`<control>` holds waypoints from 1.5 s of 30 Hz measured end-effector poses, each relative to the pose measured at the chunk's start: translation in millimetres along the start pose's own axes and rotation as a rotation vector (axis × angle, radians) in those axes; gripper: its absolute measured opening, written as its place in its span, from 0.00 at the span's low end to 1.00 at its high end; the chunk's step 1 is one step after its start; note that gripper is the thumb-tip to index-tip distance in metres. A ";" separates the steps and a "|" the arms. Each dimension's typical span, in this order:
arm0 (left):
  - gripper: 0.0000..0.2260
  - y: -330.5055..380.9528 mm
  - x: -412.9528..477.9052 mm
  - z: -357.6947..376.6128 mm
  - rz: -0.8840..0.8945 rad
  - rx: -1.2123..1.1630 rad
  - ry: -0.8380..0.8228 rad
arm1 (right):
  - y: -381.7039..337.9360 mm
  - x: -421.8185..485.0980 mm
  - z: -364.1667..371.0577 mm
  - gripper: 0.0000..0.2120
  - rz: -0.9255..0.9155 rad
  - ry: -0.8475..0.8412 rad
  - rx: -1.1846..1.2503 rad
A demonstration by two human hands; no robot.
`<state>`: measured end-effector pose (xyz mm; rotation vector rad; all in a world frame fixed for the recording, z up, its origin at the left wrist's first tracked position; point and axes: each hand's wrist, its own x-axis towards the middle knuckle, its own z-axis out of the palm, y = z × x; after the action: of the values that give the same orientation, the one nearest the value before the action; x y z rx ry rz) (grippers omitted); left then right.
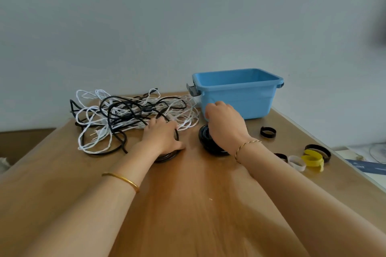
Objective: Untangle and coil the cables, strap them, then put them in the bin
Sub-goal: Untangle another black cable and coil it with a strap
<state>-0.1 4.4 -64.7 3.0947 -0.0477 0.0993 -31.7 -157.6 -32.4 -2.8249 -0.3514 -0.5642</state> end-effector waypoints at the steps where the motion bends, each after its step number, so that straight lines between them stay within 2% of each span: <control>1: 0.31 -1.8 -0.9 1.2 0.006 -0.018 0.025 | -6.8 3.2 4.1 0.12 -0.006 -0.030 0.104; 4: 0.23 -9.1 -8.2 -1.4 -0.016 -0.068 0.038 | -25.5 11.5 18.9 0.13 0.019 -0.133 0.378; 7: 0.15 -19.7 -16.7 -3.7 -0.004 -0.211 0.031 | -40.3 17.9 33.6 0.12 0.061 -0.278 0.481; 9: 0.16 -26.0 -22.0 -10.3 0.015 -0.464 -0.007 | -46.8 23.4 41.8 0.11 0.087 -0.345 0.474; 11: 0.14 -33.3 -29.4 -23.2 0.031 -0.814 -0.099 | -53.9 27.8 47.2 0.10 0.132 -0.355 0.547; 14: 0.13 -48.8 -38.4 -38.3 0.071 -1.151 -0.232 | -62.9 34.1 50.8 0.15 0.341 -0.450 0.966; 16: 0.14 -61.2 -42.9 -43.7 0.127 -1.224 -0.291 | -66.6 37.4 50.0 0.15 0.408 -0.478 1.099; 18: 0.12 -70.2 -46.6 -47.9 0.147 -1.198 -0.337 | -69.2 41.6 46.6 0.14 0.373 -0.396 1.154; 19: 0.09 -73.8 -46.7 -51.1 0.121 -1.168 -0.290 | -69.5 43.7 43.3 0.16 0.347 -0.328 1.209; 20: 0.08 -76.3 -45.8 -54.2 0.068 -1.133 -0.174 | -69.6 46.6 39.1 0.17 0.323 -0.265 1.282; 23: 0.07 -88.7 -32.6 -58.0 -0.184 -1.019 0.359 | -66.9 50.9 22.0 0.17 0.256 -0.141 1.414; 25: 0.14 -99.0 -25.8 -55.3 -0.287 -0.885 0.540 | -66.5 51.5 15.7 0.16 0.210 -0.094 1.401; 26: 0.19 -103.6 -23.9 -53.1 -0.298 -0.772 0.544 | -66.9 50.4 13.4 0.16 0.189 -0.066 1.384; 28: 0.24 -108.9 -22.9 -49.5 -0.269 -0.524 0.450 | -67.3 49.1 12.2 0.16 0.154 -0.004 1.378; 31: 0.17 -113.5 -25.1 -42.5 -0.219 -0.371 0.334 | -67.9 48.3 9.6 0.15 0.107 0.094 1.443; 34: 0.08 -124.0 -23.7 -37.8 -0.212 -0.302 0.383 | -68.8 48.9 6.0 0.16 0.073 0.201 1.467; 36: 0.08 -125.3 -25.0 -40.4 -0.231 -0.371 0.435 | -67.4 50.5 6.4 0.17 0.120 0.281 1.442; 39: 0.08 -120.8 -27.0 -48.5 -0.282 -0.476 0.637 | -61.2 55.8 16.4 0.18 0.265 0.307 1.333; 42: 0.07 -114.1 -27.9 -57.5 -0.277 -0.615 0.800 | -53.9 59.0 33.3 0.15 0.347 0.174 1.070; 45: 0.08 -107.8 -27.6 -64.9 -0.156 -0.820 0.817 | -53.4 55.4 44.7 0.14 0.275 -0.044 0.721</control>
<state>-28.3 115.8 -6.5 2.0453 0.1438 1.0172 18.5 -84.5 -40.3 -2.1368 -0.1273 -0.2442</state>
